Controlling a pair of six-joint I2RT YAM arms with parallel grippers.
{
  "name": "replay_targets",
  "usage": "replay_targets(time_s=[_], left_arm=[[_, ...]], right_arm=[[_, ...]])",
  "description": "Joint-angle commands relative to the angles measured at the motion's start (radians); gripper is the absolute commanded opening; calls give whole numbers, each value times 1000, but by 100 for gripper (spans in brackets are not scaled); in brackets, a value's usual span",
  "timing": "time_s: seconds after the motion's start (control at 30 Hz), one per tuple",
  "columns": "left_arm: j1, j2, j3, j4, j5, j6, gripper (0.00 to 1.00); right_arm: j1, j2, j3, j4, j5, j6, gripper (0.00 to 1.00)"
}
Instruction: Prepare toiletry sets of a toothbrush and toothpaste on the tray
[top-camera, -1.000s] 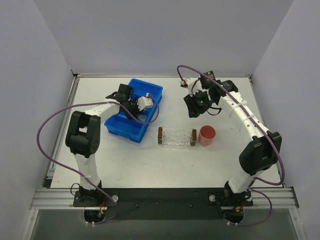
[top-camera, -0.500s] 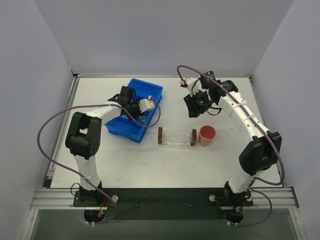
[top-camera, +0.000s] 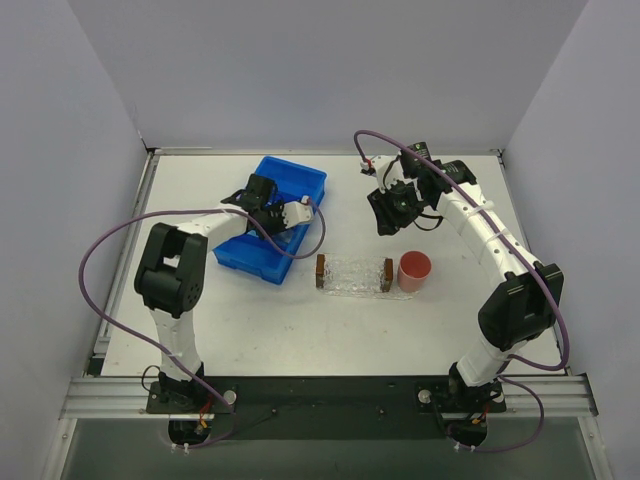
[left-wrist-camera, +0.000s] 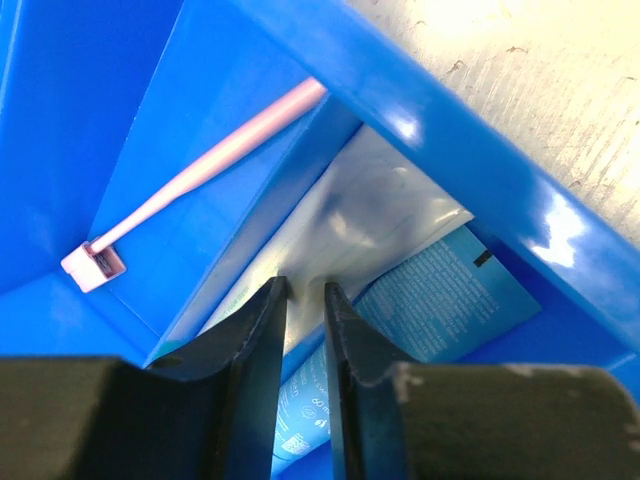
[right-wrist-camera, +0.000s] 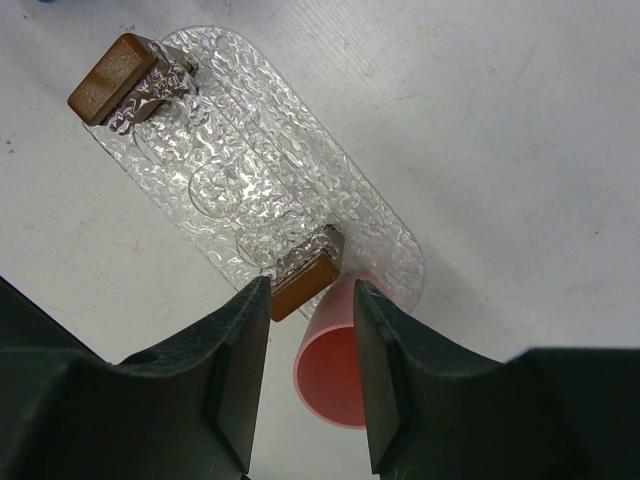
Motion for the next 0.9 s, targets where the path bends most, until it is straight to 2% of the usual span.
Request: replay_targets(time_s=[0.0,0.17,0.37,0.87], left_arm=[[-9,88,-17,-48,12,13,26],[-10,96,3,-83,22,13,19],[-9,79,8,-114,25,6,0],[16,1,92,-188,50,-88,0]], right_arm=[[-2,0,-6,-17,-5,-7,35],[-1,0,-2,-19,-6,-7,35],[-1,2,-2,-19,-9,-5,35],[-1,6,1,-19,-20,-5,35]])
